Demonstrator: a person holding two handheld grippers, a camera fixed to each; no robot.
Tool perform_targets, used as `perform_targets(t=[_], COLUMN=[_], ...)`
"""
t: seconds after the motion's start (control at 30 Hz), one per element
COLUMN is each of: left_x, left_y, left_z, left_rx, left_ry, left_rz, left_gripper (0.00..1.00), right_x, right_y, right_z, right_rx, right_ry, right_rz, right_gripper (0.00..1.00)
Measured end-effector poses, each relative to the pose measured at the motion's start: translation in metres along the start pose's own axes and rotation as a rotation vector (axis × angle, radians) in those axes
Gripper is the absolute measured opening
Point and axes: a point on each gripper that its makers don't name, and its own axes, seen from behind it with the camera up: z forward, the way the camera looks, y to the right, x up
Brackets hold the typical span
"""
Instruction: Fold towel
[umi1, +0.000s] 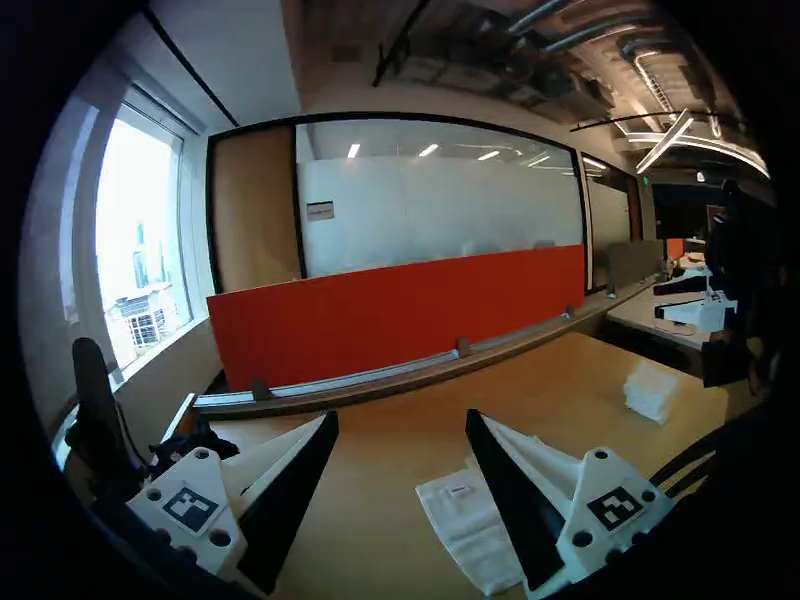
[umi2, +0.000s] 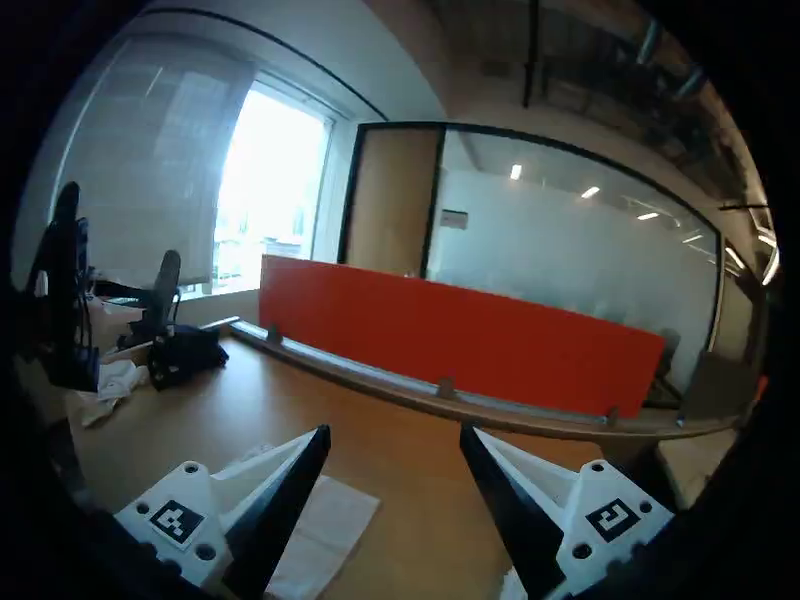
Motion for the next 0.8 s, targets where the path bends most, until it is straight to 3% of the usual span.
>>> perform_targets(t=[0.3,0.8], left_x=[-0.019,-0.057], left_y=[0.026,0.043], left_z=[-0.002,-0.004], left_rx=[-0.119,-0.163], left_ry=[-0.079,-0.133], left_rz=[0.030,0.025], left_gripper=[0.94,0.94], right_x=[-0.021,-0.055], right_y=[-0.027,-0.046], right_z=[0.001,0.007], right_rx=[0.139,0.213], right_ry=[-0.111,-0.169], right_rz=[-0.023,-0.056], right_gripper=[1.00,1.00])
